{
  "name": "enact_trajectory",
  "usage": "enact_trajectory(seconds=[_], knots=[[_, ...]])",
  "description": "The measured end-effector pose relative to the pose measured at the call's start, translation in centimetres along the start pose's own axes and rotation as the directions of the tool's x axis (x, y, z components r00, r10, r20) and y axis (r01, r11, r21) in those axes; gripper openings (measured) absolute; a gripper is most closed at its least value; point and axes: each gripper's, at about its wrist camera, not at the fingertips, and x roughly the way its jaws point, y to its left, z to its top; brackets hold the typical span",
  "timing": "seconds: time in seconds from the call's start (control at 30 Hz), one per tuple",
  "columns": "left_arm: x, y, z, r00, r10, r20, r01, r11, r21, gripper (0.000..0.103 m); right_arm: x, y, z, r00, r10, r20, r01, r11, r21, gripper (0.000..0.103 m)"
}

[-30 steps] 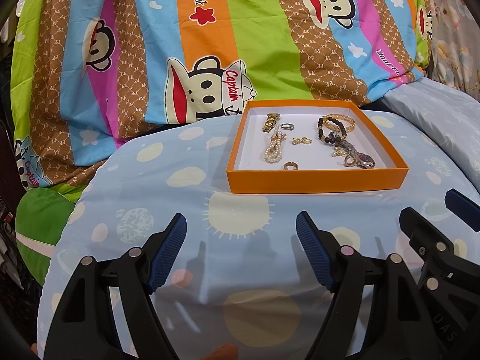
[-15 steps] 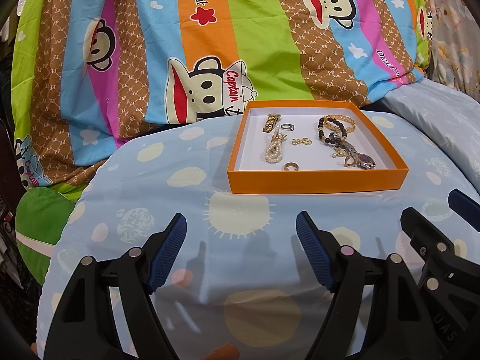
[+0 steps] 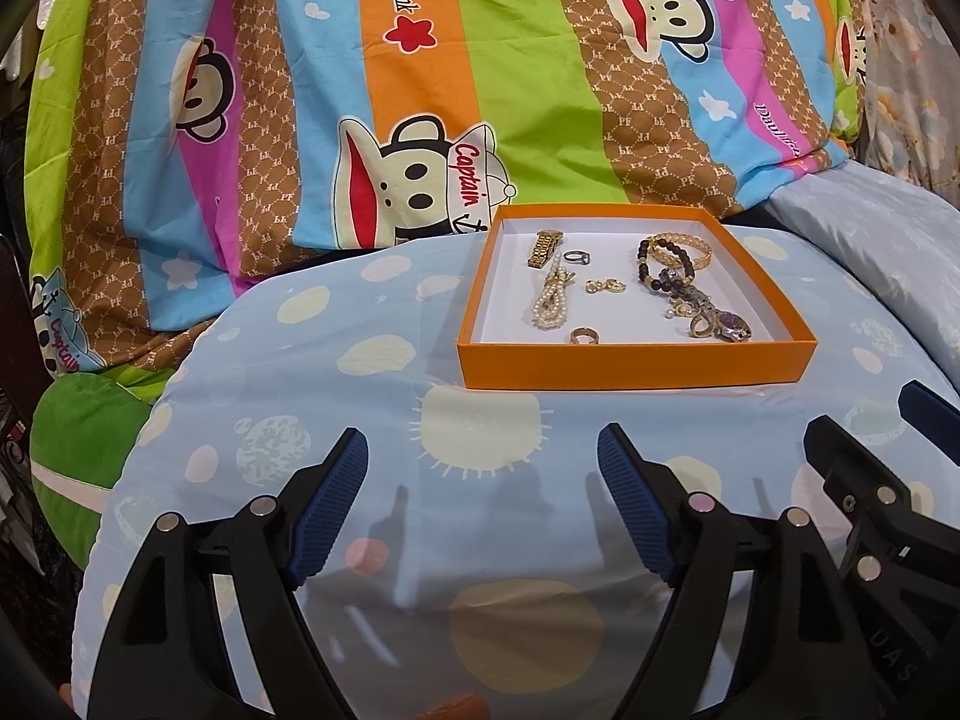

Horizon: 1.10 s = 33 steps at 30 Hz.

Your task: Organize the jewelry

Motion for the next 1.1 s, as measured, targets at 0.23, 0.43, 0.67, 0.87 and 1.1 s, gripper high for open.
enact_trajectory(seconds=[0.23, 0.43, 0.67, 0.87, 1.1], knots=[[-0.15, 0.15, 0.11, 1.0, -0.013, 0.003, 0.013, 1.0, -0.003, 0.077, -0.09, -0.36, 0.16, 1.0, -0.002, -0.001, 0.002, 1.0, 0.009, 0.075], [-0.13, 0.02, 0.06, 1.0, -0.013, 0.003, 0.013, 1.0, -0.003, 0.077, -0.05, -0.31, 0.08, 1.0, -0.002, 0.0, 0.002, 1.0, 0.009, 0.075], [-0.13, 0.04, 0.05, 1.0, -0.013, 0.003, 0.013, 1.0, -0.003, 0.077, -0.06, -0.33, 0.07, 1.0, -0.001, 0.001, 0.001, 1.0, 0.009, 0.075], [-0.15, 0.03, 0.04, 1.0, -0.012, 0.004, 0.012, 1.0, -0.004, 0.077, -0.07, -0.4, 0.1, 1.0, -0.001, 0.001, 0.0, 1.0, 0.01, 0.075], [-0.18, 0.05, 0.07, 1.0, -0.012, 0.006, 0.012, 1.0, -0.004, 0.077, -0.08, -0.34, 0.04, 1.0, 0.0, 0.001, 0.0, 1.0, 0.011, 0.075]])
